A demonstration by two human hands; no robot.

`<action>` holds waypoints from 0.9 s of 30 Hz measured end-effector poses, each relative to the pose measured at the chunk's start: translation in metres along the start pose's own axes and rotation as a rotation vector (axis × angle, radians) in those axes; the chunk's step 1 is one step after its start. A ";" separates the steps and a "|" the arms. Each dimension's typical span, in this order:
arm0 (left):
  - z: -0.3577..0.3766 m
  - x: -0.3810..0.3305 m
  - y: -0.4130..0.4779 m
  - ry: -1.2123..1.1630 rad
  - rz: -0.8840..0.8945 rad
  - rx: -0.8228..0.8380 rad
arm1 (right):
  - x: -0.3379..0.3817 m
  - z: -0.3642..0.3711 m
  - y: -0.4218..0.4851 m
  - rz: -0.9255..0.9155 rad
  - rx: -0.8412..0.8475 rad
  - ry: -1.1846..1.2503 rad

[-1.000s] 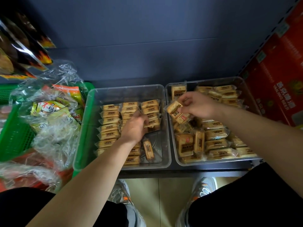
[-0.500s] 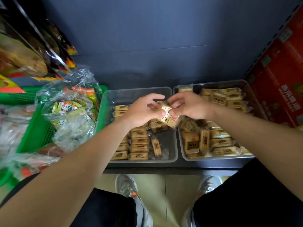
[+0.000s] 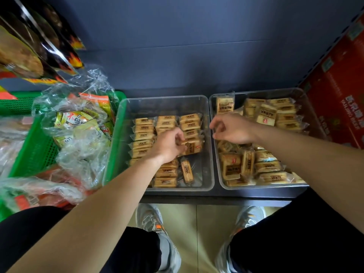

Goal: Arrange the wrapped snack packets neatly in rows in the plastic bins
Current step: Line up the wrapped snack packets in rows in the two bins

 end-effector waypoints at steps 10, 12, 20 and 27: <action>0.023 -0.004 -0.009 0.274 0.228 -0.097 | -0.002 0.002 -0.006 -0.011 0.014 -0.006; 0.023 -0.007 -0.007 0.319 0.242 -0.104 | 0.001 0.002 -0.006 -0.008 0.010 -0.010; -0.006 -0.014 -0.006 0.383 0.157 0.139 | 0.027 0.001 -0.018 -0.052 -0.036 -0.127; -0.103 0.001 -0.057 0.486 0.116 0.263 | 0.074 0.070 -0.017 -0.079 0.069 -0.124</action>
Point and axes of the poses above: each hand's wrist, its own y-axis towards the middle knuckle, its own z-axis out of the palm, x = y × z, the point moved 7 cm from there along y, towards the middle knuckle, and after that the axes turned 11 degrees about -x, right-handed, at the moved point
